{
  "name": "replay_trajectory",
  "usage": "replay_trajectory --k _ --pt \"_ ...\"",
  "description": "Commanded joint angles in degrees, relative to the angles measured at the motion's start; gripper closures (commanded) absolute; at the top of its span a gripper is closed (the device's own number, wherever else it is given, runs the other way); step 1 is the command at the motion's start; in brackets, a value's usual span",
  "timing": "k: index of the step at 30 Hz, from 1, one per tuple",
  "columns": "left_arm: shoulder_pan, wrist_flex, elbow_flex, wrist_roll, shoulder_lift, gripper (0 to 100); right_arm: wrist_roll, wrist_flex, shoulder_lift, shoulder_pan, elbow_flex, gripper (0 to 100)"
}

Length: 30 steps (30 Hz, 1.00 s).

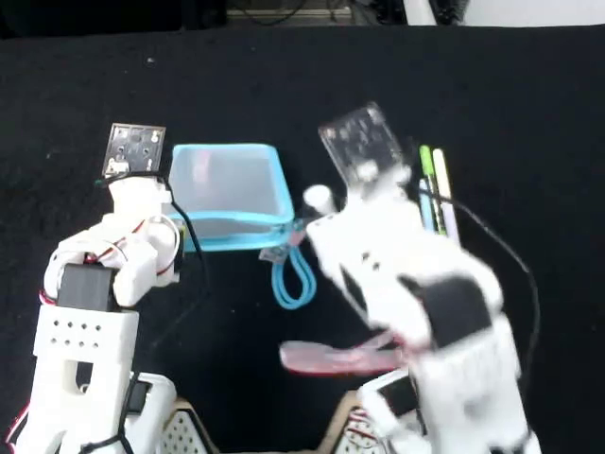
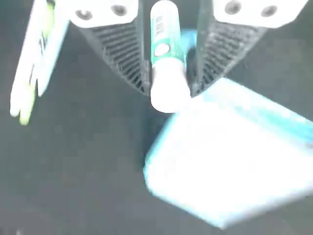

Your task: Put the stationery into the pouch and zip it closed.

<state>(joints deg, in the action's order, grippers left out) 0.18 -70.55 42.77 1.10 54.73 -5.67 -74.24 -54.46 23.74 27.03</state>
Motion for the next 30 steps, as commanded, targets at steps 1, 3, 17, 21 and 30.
replay_trajectory --k 1,3,17,21,30 --pt "0.2 0.7 -0.5 -0.7 0.1 97 1.3 10.9 -8.9 6.8 2.8 98.7" --pt "0.2 0.7 -0.5 -0.7 0.1 97 1.3 16.9 -11.6 11.0 6.1 98.7" --pt "0.2 0.8 -0.5 -0.7 0.1 97 0.9 56.6 -13.6 19.7 33.9 98.7" --pt "0.2 0.8 -0.5 -0.7 0.1 97 0.9 64.1 -13.5 19.5 40.3 98.7" --pt "0.2 0.8 -0.5 -0.7 0.1 97 -9.3 83.3 -13.5 11.6 54.1 98.8"
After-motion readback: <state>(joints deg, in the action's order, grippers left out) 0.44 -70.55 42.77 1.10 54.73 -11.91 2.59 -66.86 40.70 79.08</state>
